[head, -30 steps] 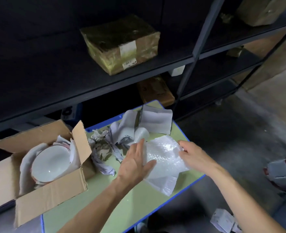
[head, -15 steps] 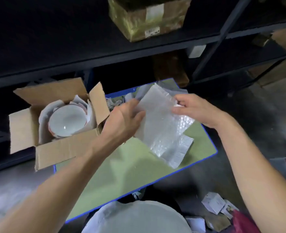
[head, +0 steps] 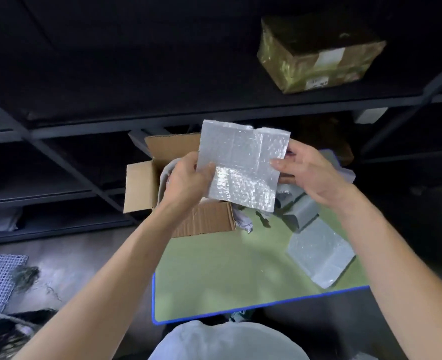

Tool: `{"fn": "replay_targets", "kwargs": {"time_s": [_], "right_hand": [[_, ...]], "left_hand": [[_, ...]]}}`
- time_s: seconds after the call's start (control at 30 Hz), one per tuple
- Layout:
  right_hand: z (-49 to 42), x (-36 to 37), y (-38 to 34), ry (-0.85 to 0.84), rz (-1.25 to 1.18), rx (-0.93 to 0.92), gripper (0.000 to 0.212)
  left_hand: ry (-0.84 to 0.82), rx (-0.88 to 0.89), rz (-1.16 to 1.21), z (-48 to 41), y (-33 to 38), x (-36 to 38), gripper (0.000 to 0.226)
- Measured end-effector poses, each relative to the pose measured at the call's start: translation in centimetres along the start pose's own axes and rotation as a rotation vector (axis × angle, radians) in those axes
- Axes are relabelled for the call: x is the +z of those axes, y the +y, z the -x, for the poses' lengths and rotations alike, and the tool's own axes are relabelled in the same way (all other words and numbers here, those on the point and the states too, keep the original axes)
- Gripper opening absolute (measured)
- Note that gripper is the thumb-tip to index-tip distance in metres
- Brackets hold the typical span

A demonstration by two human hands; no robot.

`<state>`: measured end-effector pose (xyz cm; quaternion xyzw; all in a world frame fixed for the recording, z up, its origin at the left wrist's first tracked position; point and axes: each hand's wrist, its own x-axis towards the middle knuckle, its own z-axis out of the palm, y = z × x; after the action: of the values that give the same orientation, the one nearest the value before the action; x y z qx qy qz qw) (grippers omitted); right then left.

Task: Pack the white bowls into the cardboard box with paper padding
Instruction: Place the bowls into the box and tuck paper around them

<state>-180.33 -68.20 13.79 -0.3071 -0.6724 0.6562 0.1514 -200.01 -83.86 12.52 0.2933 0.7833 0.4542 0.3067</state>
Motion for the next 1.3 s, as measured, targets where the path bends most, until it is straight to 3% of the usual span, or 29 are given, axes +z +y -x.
{"fn": "replay_targets", "kwargs": {"time_s": [0.3,0.4,0.57,0.67,0.83,1.03,1.17,1.3], "right_hand": [[-2.1,6.6,1.4,0.074,0.110,-0.001,0.072],[-2.4,8.8,1.4,0.034,0.103,0.059,0.050],[-2.4,10.8,1.3,0.117,0.212,0.052,0.014],[-2.4,11.2,1.4,0.142,0.251,0.071,0.010],[-2.8,11.6,1.0,0.141,0.248,0.075,0.013],[-4.8,11.1,2.2,0.169,0.220,0.100,0.051],[-6.1,10.2,1.3,0.197,0.386,0.092,0.013],[-6.9,9.2,0.4,0.210,0.471,0.065,0.018]], "left_hand": [[0.033,-0.059,0.065,-1.5,-3.9,-5.6,0.013],[-0.035,-0.066,0.129,-1.5,-4.7,-6.2,0.013],[-0.135,-0.063,0.115,-1.2,-5.4,-7.4,0.010],[-0.122,-0.030,0.028,-1.6,-5.6,-8.5,0.018],[-0.084,0.005,-0.011,-2.5,-5.5,-9.6,0.007],[0.024,0.039,-0.295,-4.0,-7.0,-9.3,0.018],[-0.005,0.117,-0.459,-3.9,-6.8,-8.9,0.021],[0.043,0.164,-0.625,-4.5,-6.9,-7.8,0.019]]}}
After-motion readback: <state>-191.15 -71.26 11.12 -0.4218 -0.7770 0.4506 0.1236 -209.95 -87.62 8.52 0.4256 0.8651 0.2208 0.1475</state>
